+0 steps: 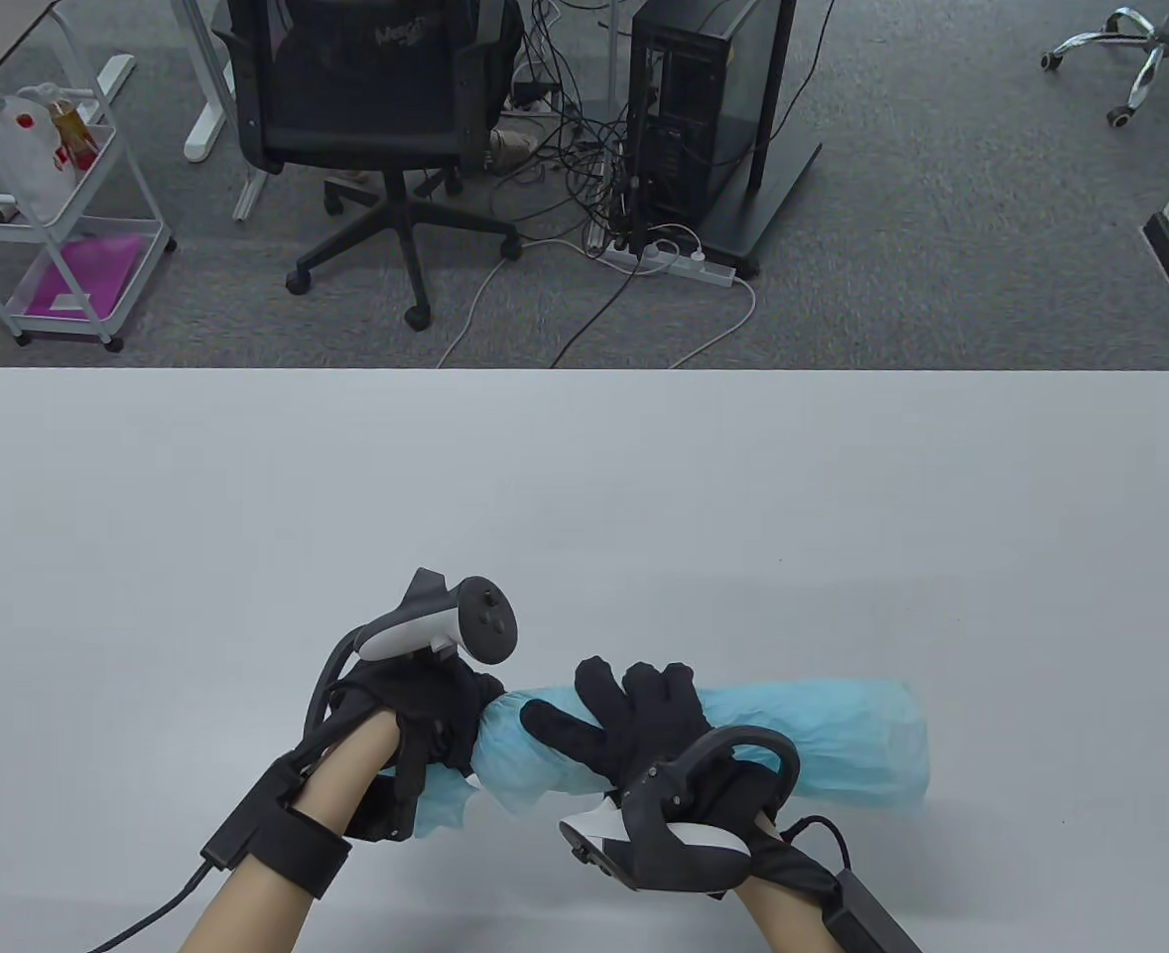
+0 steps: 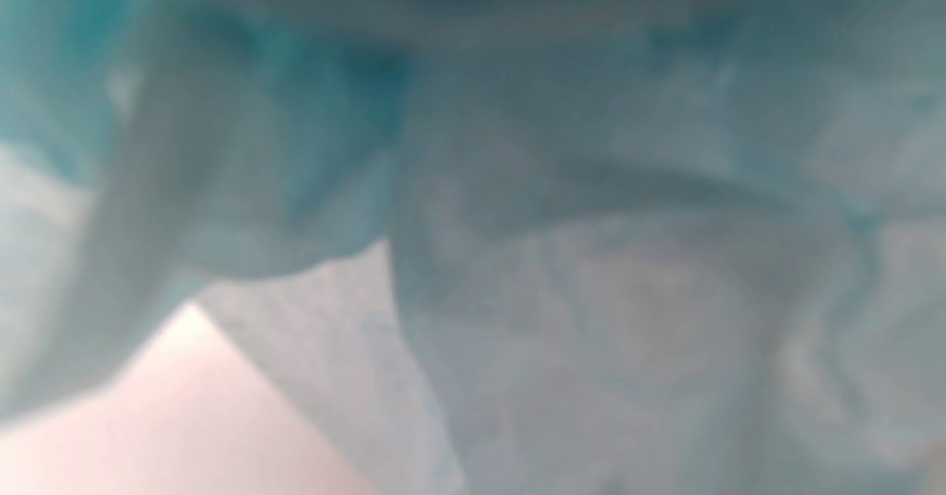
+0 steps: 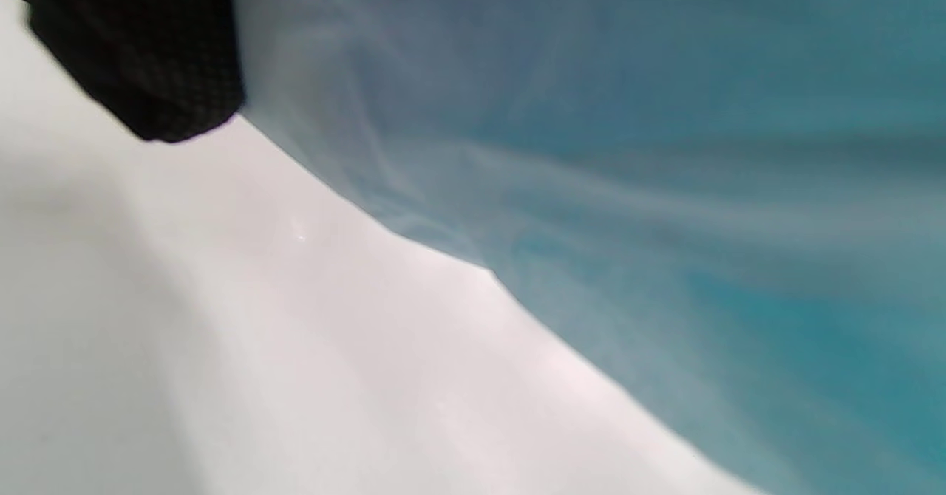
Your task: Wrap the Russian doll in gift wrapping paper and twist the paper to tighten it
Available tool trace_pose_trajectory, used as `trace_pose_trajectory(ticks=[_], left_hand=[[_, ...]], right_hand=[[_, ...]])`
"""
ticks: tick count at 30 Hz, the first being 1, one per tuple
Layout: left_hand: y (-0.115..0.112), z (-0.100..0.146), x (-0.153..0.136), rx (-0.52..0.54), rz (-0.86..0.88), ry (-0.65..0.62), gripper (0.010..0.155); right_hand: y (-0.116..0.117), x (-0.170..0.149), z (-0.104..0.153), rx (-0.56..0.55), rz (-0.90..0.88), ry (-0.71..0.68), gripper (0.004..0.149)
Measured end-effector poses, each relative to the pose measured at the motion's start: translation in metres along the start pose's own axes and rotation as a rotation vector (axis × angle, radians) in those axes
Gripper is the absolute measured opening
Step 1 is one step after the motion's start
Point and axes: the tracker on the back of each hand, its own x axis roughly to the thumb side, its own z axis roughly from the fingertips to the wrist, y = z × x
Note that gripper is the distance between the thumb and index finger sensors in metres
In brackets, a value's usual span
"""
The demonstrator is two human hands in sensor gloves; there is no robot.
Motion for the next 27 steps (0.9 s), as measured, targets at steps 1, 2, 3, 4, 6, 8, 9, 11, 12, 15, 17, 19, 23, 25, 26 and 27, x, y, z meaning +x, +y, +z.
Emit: trace_pose_trajectory(ticks=[1,2,3,4,6,8,9,11,12,15,17,19,23,25,26,27], left_hand=[[-0.001,-0.002,-0.002,-0.021,0.018,-0.017,0.073],[-0.003,-0.004,-0.004,-0.053,0.051,-0.045,0.073],[-0.004,-0.005,-0.006,-0.064,0.065,-0.059,0.072],[-0.006,-0.008,-0.008,-0.093,0.091,-0.087,0.072],[-0.009,-0.010,-0.011,-0.101,0.138,-0.140,0.073],[-0.010,-0.011,-0.013,-0.080,0.172,-0.195,0.075],[-0.009,-0.010,-0.014,-0.038,0.151,-0.195,0.076],[-0.007,-0.004,-0.014,0.113,0.108,-0.252,0.083],[-0.005,0.000,-0.015,0.182,0.093,-0.255,0.087],[-0.004,0.017,-0.018,0.412,0.077,-0.310,0.094],[-0.007,0.034,-0.022,0.655,0.115,-0.360,0.093],[-0.016,0.049,-0.022,0.885,0.140,-0.424,0.090],[-0.048,0.064,-0.012,1.110,-0.119,-0.390,0.101],[-0.062,0.059,-0.006,1.201,-0.393,-0.204,0.112],[-0.068,0.054,-0.003,1.253,-0.542,-0.087,0.115],[-0.071,0.049,-0.001,1.260,-0.613,-0.024,0.118]], right_hand=[[0.000,0.000,0.001,-0.001,-0.003,-0.011,0.106],[0.000,0.001,0.002,-0.003,-0.010,-0.020,0.105],[0.000,0.001,0.002,-0.007,-0.016,-0.026,0.103],[0.000,0.002,0.003,-0.011,-0.031,-0.036,0.102],[-0.001,0.001,0.005,-0.022,-0.034,-0.042,0.101],[0.001,-0.001,0.005,-0.015,-0.056,-0.033,0.100],[0.003,-0.004,0.005,-0.014,-0.072,-0.016,0.100],[0.008,-0.009,0.004,0.005,-0.113,0.012,0.100],[0.010,-0.013,0.003,0.010,-0.144,0.030,0.101],[0.018,-0.025,0.002,0.029,-0.250,0.093,0.101],[0.021,-0.035,0.001,0.039,-0.300,0.145,0.101],[0.024,-0.044,0.001,0.048,-0.351,0.185,0.101],[0.027,-0.060,0.001,0.067,-0.479,0.226,0.101],[0.026,-0.062,0.001,0.074,-0.523,0.212,0.102],[0.024,-0.062,0.001,0.069,-0.544,0.207,0.102],[0.022,-0.061,0.001,0.070,-0.555,0.191,0.102]])
